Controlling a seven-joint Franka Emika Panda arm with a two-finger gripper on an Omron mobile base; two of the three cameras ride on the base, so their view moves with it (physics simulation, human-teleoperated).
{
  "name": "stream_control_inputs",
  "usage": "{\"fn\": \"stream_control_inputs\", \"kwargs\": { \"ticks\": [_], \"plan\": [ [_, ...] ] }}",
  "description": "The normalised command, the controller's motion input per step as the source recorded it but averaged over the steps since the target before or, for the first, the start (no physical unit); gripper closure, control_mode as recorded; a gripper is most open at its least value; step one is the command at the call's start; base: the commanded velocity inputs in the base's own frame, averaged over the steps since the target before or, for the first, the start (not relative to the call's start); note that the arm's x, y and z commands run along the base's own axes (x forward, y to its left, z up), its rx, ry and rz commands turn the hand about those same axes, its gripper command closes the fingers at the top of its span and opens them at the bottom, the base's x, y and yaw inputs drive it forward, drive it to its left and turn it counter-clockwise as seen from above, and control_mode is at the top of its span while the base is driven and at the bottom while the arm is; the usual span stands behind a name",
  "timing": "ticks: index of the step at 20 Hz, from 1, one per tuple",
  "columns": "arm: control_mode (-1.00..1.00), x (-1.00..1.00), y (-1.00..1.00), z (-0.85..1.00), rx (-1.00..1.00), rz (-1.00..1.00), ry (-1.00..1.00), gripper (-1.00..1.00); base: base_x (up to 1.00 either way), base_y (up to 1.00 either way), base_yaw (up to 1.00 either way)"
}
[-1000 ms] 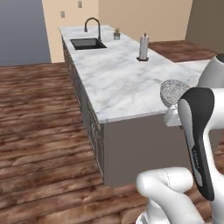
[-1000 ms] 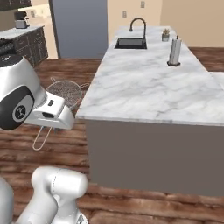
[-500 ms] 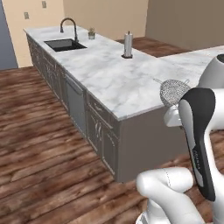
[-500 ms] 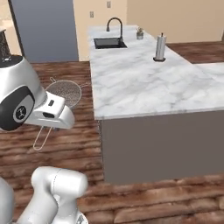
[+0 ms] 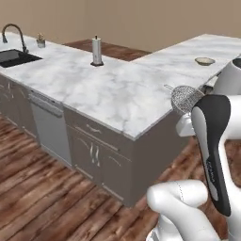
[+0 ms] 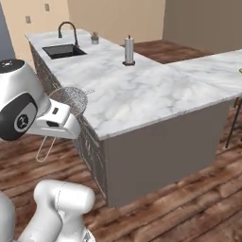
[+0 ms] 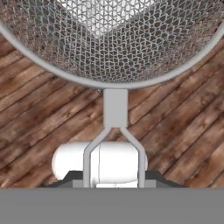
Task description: Pick the strainer and bowl and place them in the sink. Then turn on the water.
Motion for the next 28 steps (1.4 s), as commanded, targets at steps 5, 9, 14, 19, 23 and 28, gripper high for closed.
{"fn": "stream_control_inputs", "kwargs": {
  "ticks": [5, 9, 14, 19, 23, 28],
  "plan": [
    [1.0, 0.0, 0.0, 0.0, 0.0, 0.0, 0.0, 1.0, 0.24, 0.89, -0.65],
    [1.0, 0.0, 0.0, 0.0, 0.0, 0.0, 0.0, 1.0, 0.14, 0.97, -0.6],
    [1.0, 0.0, 0.0, 0.0, 0.0, 0.0, 0.0, 1.0, 0.06, 1.0, -0.5],
    [1.0, 0.0, 0.0, 0.0, 0.0, 0.0, 0.0, 1.0, 0.0, 1.0, -0.4],
    [1.0, 0.0, 0.0, 0.0, 0.0, 0.0, 0.0, 1.0, 0.0, 1.0, -0.31],
    [1.0, 0.0, 0.0, 0.0, 0.0, 0.0, 0.0, 1.0, 0.0, 1.0, -0.29]
  ]
}}
